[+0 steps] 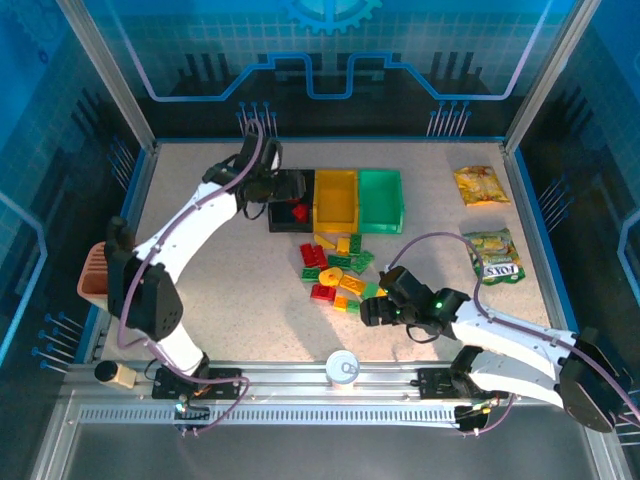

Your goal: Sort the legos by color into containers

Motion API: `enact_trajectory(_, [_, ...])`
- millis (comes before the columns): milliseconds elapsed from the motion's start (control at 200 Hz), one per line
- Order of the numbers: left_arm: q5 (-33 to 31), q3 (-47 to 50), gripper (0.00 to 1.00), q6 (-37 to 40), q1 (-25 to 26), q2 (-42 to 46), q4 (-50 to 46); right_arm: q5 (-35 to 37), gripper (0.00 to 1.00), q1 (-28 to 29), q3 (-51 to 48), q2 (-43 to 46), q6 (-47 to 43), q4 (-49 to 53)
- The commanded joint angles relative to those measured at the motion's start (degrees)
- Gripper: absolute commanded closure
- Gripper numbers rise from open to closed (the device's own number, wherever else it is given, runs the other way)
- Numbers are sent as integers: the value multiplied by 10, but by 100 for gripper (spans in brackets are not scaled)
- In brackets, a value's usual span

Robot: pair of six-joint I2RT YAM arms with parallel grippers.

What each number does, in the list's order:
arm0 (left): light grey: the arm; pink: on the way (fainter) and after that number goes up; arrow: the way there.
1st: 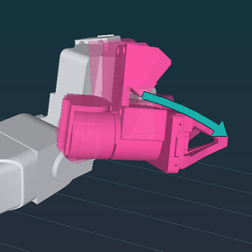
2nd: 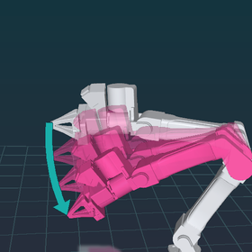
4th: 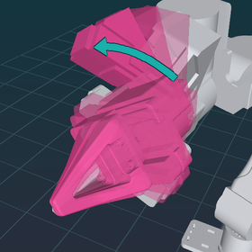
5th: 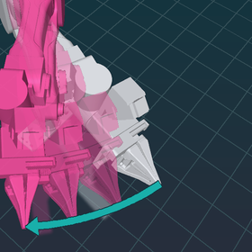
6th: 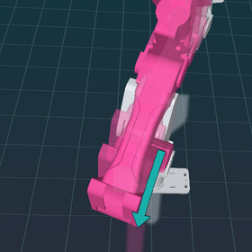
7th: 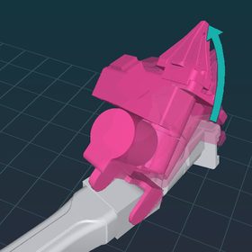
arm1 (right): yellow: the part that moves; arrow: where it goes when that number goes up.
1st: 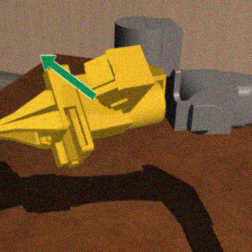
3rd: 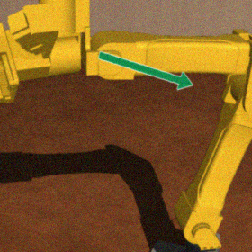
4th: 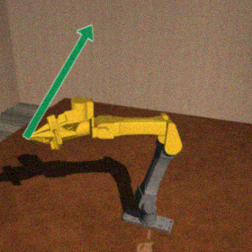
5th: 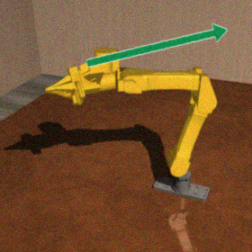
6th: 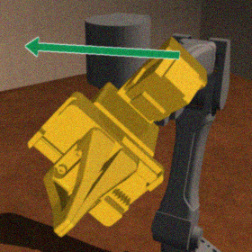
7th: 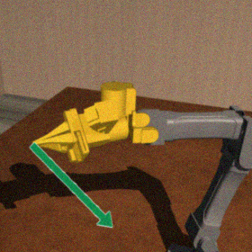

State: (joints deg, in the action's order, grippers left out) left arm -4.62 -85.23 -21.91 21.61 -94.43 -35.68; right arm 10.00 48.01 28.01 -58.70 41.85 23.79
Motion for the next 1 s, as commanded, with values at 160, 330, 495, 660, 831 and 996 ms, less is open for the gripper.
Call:
enact_trajectory(160, [11, 146, 28, -16, 49, 67, 44, -6, 15, 15, 6, -17, 14, -22])
enact_trajectory(330, [-3, 231, 30, -50, 112, 93, 69, -2, 15, 21, 6, -20, 17, -24])
enact_trajectory(495, [-36, 275, 30, -74, 182, 99, 64, 4, 15, 22, 3, -19, 17, -25])
enact_trajectory(660, [-50, 308, 29, -111, 230, 111, 70, 2, 15, 23, 3, -24, 20, -29])
enact_trajectory(831, [-49, 323, 28, -132, 265, 92, 87, -1, 16, 24, 17, -37, 16, -30])
enact_trajectory(996, [-56, 308, 28, -136, 285, 54, 92, -1, 15, 28, 29, -48, 13, -26])
